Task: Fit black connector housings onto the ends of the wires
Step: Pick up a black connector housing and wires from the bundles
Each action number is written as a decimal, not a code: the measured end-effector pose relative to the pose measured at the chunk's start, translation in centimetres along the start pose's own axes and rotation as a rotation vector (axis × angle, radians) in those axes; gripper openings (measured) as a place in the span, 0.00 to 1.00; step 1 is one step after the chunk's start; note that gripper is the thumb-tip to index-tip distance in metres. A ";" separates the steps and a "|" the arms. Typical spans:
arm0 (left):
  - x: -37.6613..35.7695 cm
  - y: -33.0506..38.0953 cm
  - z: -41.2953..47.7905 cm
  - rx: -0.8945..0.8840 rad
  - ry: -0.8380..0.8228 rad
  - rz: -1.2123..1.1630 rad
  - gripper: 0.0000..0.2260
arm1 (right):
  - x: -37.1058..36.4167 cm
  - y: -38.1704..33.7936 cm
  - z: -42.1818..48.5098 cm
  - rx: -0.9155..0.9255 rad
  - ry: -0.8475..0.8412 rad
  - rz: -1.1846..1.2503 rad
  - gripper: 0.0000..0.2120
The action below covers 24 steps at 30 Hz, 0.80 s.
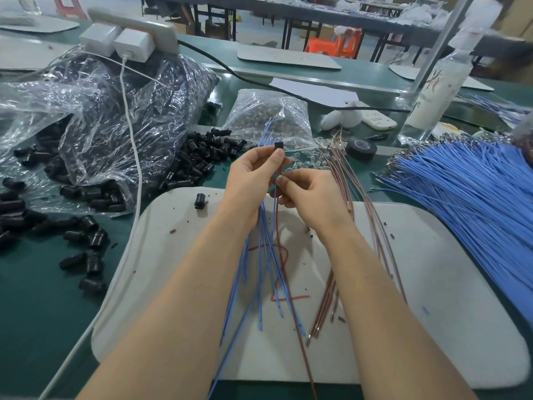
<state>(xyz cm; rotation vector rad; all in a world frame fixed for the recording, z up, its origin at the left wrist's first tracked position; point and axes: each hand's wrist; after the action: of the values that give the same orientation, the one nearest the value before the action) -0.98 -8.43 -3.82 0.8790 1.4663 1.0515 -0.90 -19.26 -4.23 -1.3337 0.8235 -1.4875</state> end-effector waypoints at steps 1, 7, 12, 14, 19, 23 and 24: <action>0.0 0.0 0.0 -0.001 -0.001 -0.001 0.02 | 0.0 0.0 0.0 -0.004 -0.004 0.004 0.05; 0.2 0.0 0.2 0.012 0.029 -0.056 0.02 | -0.2 -0.5 -0.6 -0.034 -0.074 0.033 0.06; 0.5 0.0 0.3 0.028 0.063 -0.074 0.03 | -0.3 -1.2 -0.9 -0.050 -0.177 0.042 0.08; 0.5 0.0 0.4 -0.011 0.105 -0.004 0.03 | -0.1 -1.4 -0.9 -0.051 -0.234 -0.016 0.08; 0.7 0.0 0.6 -0.188 0.194 0.184 0.04 | 1.2 -1.2 -0.6 -0.054 -0.241 -0.300 0.10; 1.0 -0.3 0.9 -0.232 0.207 0.317 0.06 | 1.9 -0.7 0.5 -0.026 0.101 -0.483 0.07; 1.0 -0.3 0.8 -0.243 0.210 0.335 0.06 | 1.9 -0.7 0.8 -0.033 0.144 -0.521 0.08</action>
<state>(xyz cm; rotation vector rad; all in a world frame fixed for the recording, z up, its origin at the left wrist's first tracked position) -0.28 -7.52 -4.46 0.8752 1.3500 1.5765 -0.20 -20.69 -2.82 -1.5550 0.6139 -1.9981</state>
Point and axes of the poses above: each hand's wrist, its own z-axis towards the middle knuckle, its own x-axis out of the back of the hand, y = z × x, and after that the axes turned 4 degrees about x, right-handed
